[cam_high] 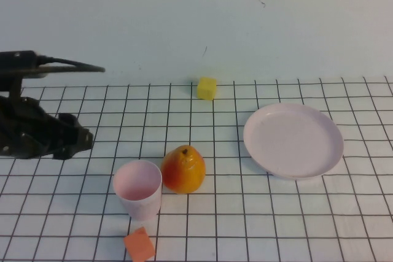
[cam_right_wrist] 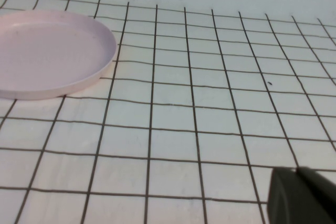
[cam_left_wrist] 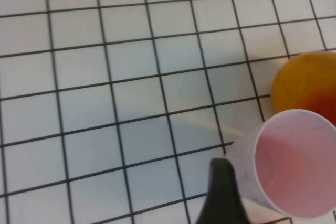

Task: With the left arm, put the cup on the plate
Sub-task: Pick up the cup from the table

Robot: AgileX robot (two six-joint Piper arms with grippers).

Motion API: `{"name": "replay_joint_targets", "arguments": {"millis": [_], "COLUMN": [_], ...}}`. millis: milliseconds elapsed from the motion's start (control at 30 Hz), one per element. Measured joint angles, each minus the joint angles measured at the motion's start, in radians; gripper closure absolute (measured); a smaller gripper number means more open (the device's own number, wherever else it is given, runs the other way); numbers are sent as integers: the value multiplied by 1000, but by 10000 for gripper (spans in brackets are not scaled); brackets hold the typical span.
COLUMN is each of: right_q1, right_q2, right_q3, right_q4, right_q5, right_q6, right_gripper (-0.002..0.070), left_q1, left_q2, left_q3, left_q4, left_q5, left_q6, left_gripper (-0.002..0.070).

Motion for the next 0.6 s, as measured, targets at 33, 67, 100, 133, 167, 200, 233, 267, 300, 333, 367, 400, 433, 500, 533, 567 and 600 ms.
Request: {"name": "replay_joint_targets", "arguments": {"millis": [33,67,100,133,167,200,233,267,300,333,367,400,433,500,533,567,600], "right_q1": [0,0,0,0,0,0,0,0,0,0,0,0,0,0,0,0,0], "right_q2": [0,0,0,0,0,0,0,0,0,0,0,0,0,0,0,0,0], "right_q3": [0,0,0,0,0,0,0,0,0,0,0,0,0,0,0,0,0], "right_q4": [0,0,0,0,0,0,0,0,0,0,0,0,0,0,0,0,0], "right_q5": [0,0,0,0,0,0,0,0,0,0,0,0,0,0,0,0,0], "right_q6": [0,0,0,0,0,0,0,0,0,0,0,0,0,0,0,0,0], "right_gripper": [678,678,678,678,678,678,678,678,678,678,678,678,678,678,678,678,678], "left_q1": [-1,-1,-1,-5,-12,-25,-40,-54,-74,-96,-119,-140,-160,-185,-192,-194,-196], "left_q2": [30,59,87,112,131,153,175,191,211,232,252,273,293,328,347,360,377], "left_q3": [-19,-32,-45,-55,-61,-67,-71,-71,-73,-75,-75,-77,-77,-77,-77,-77,-77], "left_q4": [-29,-52,-77,-97,-102,-105,-105,-97,-87,-73,-62,-45,-28,-2,11,18,25], "left_q5": [17,31,40,41,41,39,31,26,21,11,0,-13,-27,-54,-70,-82,-97], "left_q6": [30,49,67,83,90,97,102,104,107,107,107,107,101,84,66,52,36], "left_gripper": [242,221,205,199,197,199,203,206,209,209,211,212,214,216,216,216,218]}}
